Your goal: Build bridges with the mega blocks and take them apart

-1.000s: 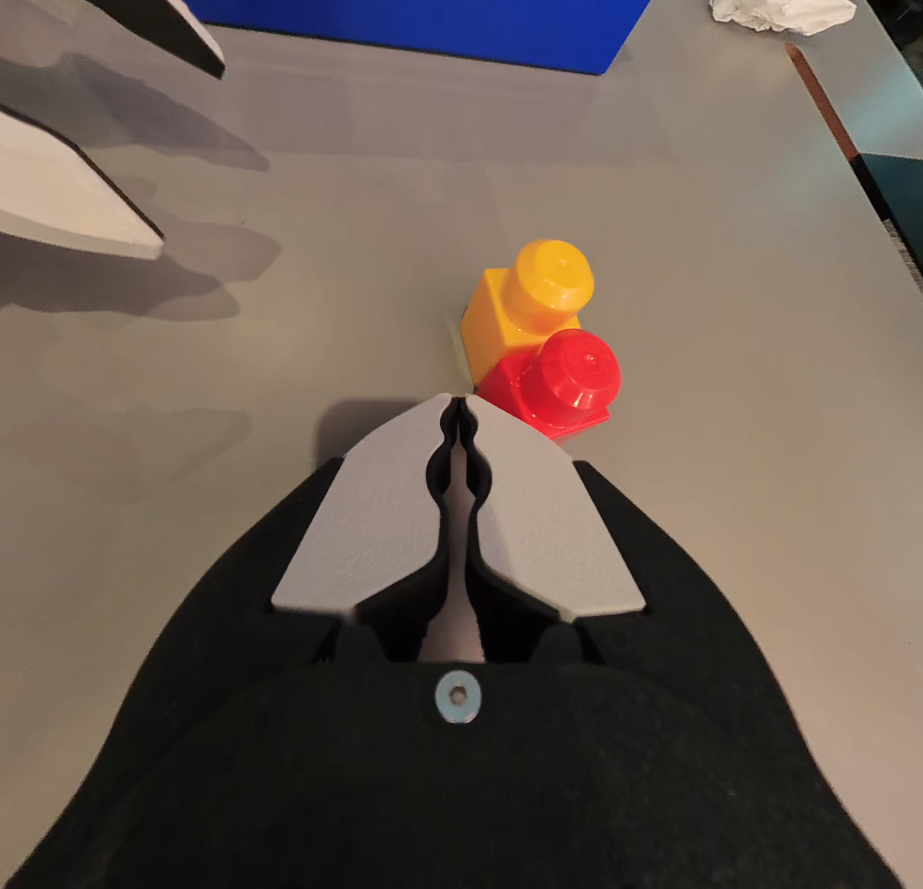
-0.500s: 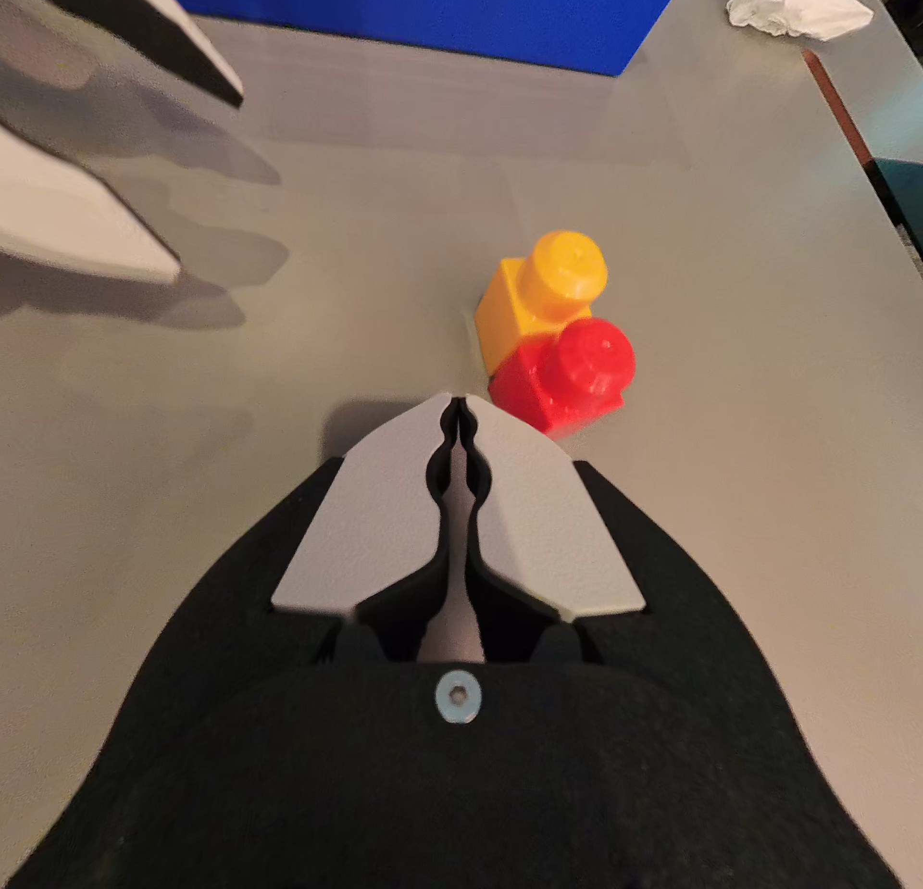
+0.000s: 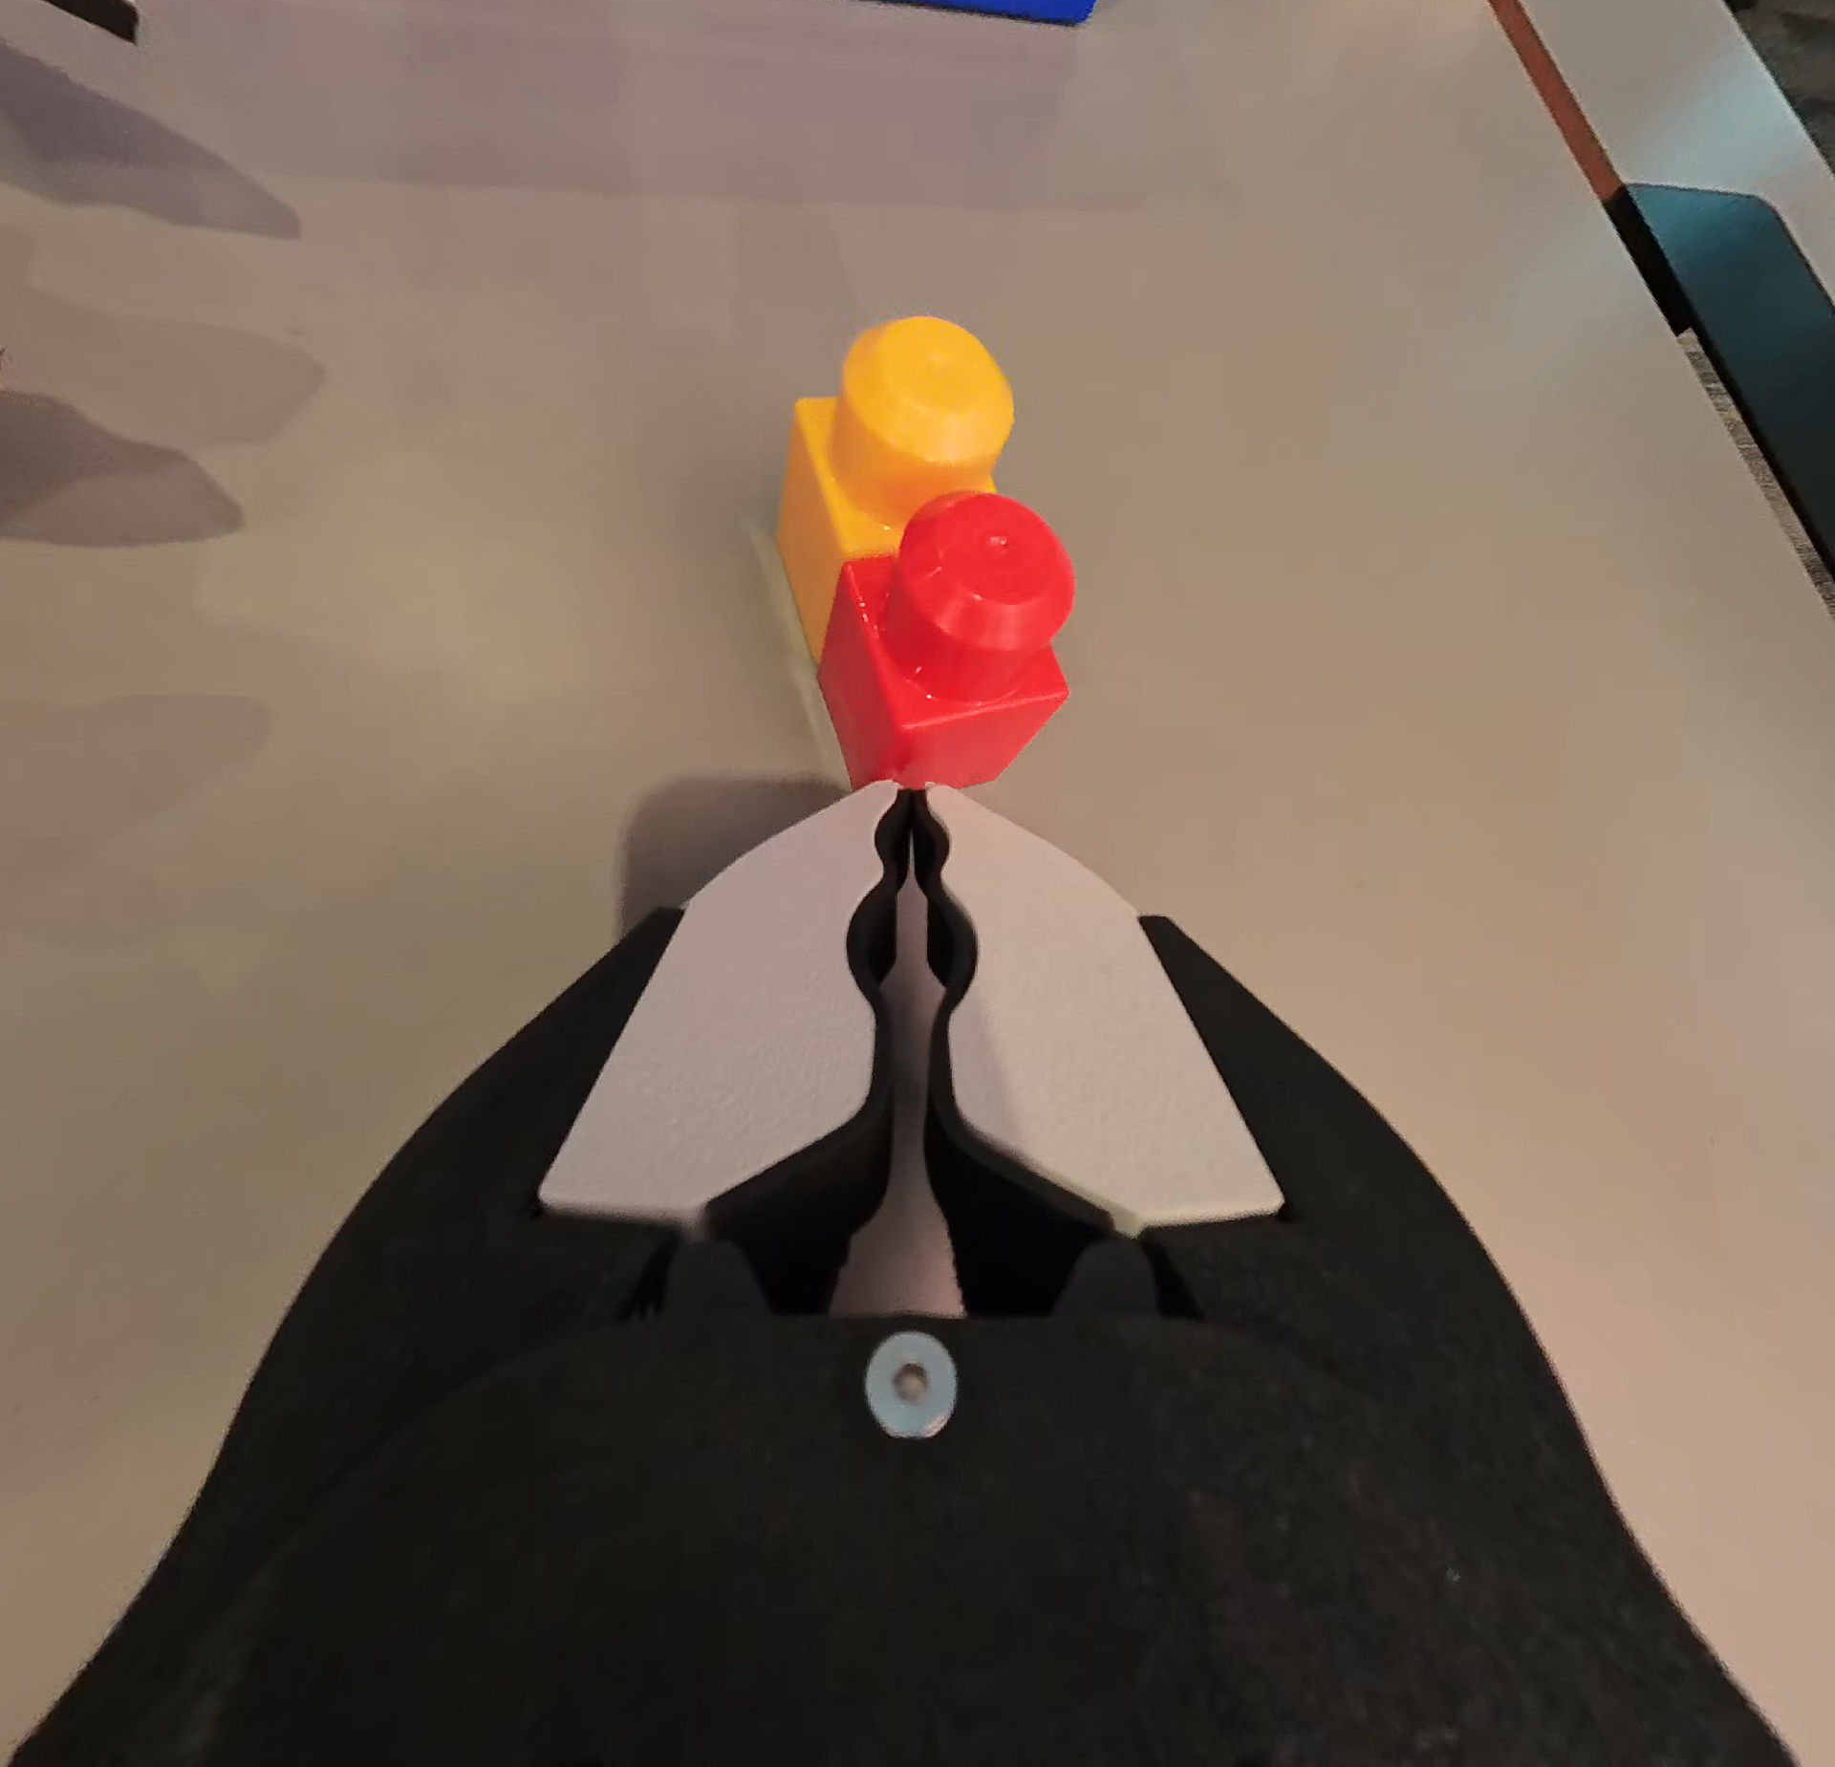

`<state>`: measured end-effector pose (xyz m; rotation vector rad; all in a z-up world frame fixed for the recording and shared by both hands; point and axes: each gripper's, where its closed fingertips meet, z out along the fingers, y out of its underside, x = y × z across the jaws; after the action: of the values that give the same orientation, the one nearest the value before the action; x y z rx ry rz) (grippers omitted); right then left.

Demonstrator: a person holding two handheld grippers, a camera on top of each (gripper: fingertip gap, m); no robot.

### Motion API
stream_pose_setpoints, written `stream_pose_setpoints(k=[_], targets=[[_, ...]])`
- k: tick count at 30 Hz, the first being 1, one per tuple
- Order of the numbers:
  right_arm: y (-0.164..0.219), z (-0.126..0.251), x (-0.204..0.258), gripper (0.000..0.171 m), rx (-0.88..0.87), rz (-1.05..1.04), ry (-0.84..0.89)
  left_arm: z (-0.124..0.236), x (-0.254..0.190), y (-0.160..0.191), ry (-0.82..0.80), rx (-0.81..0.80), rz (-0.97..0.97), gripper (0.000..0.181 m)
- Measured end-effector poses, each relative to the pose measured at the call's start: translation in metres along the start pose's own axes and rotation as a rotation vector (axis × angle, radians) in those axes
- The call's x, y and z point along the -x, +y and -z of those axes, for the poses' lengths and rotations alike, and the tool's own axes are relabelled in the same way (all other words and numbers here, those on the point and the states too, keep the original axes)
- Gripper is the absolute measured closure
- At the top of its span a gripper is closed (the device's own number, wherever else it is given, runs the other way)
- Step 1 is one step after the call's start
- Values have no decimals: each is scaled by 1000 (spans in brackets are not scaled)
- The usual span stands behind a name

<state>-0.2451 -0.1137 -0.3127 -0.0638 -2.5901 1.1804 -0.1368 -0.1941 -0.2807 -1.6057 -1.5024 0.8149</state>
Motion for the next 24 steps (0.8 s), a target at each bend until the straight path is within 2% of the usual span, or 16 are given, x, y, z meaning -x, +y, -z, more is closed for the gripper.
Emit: stream_pose_setpoints(k=[4, 8, 11, 16, 24], targets=[[0, 1, -1, 171, -3, -11, 1, -1, 1, 2, -1, 8, 1, 115], [1, 18, -6, 171, -38, -36, 16, -13, -4, -3, -26, 4, -10, 109], [5, 38, -12, 171, -71, -56, 29, -37, -14, -10, -69, 45, -30, 92], [23, 70, -25, 171, -107, -86, 54, -84, -28, -13, -133, 145, -15, 77], [36, 101, -28, 171, -186, -114, 19, -119, -35, -26, -214, 186, 47, 79]])
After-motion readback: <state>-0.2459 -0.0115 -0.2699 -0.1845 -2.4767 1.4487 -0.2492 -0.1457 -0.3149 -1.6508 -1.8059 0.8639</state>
